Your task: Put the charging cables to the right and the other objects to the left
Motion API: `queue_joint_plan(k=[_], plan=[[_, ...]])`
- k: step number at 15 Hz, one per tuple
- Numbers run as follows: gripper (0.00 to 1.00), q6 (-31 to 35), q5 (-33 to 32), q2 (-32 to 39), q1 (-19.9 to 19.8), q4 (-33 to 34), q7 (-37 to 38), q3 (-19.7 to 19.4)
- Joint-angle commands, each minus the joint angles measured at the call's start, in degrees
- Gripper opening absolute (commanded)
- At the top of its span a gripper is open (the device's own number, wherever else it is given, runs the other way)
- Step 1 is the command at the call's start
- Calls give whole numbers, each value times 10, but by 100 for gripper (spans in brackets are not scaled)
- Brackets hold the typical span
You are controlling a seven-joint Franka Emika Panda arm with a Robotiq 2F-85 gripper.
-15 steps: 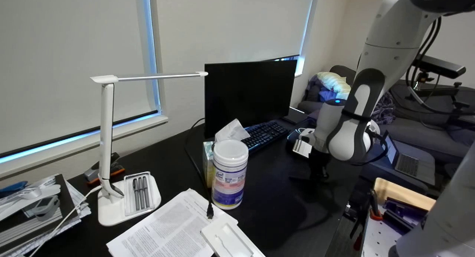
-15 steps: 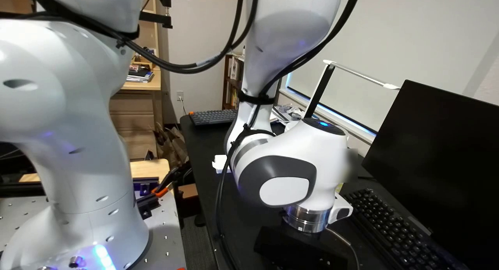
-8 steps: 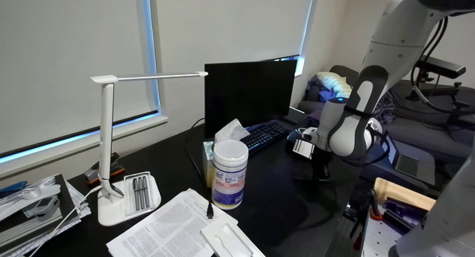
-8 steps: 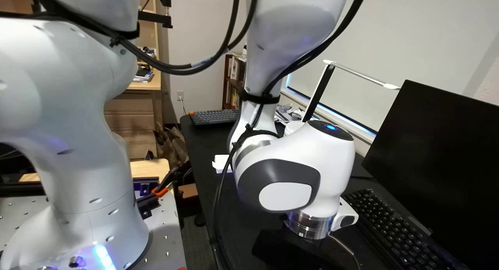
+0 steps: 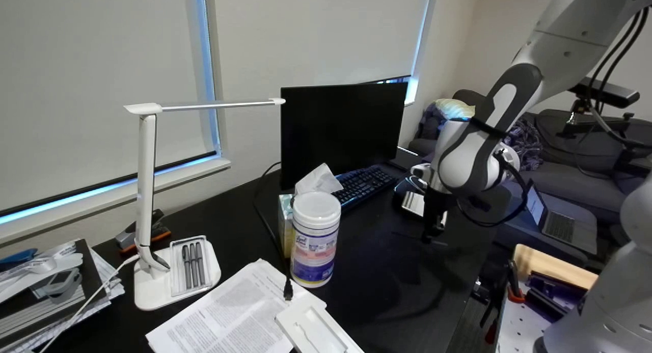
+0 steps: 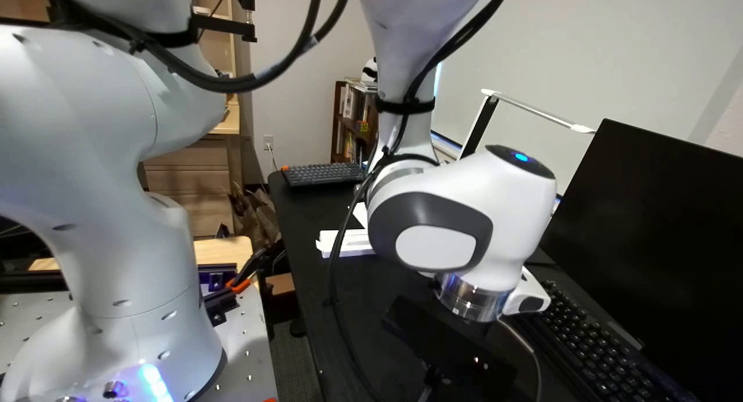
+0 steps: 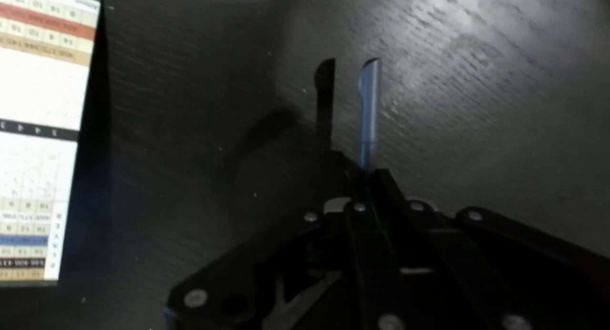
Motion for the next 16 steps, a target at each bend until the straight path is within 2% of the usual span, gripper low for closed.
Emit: queue_joint_plan(k=[1, 3, 4, 5, 7, 10, 13, 16], plan=[[5, -70, 89, -97, -9, -17, 2, 89], [5, -113, 108, -153, 21, -17, 29, 114], [5, -136, 135, -182, 117, -16, 30, 51], [5, -158, 139, -212, 145, -19, 54, 47], [5, -206, 114, -273, 237, -21, 117, 3], [5, -315, 69, -328, 331, 32, 225, -13], [5, -404, 37, -327, 389, 124, 317, -15], [5, -451, 5, -276, 402, 220, 381, -18]])
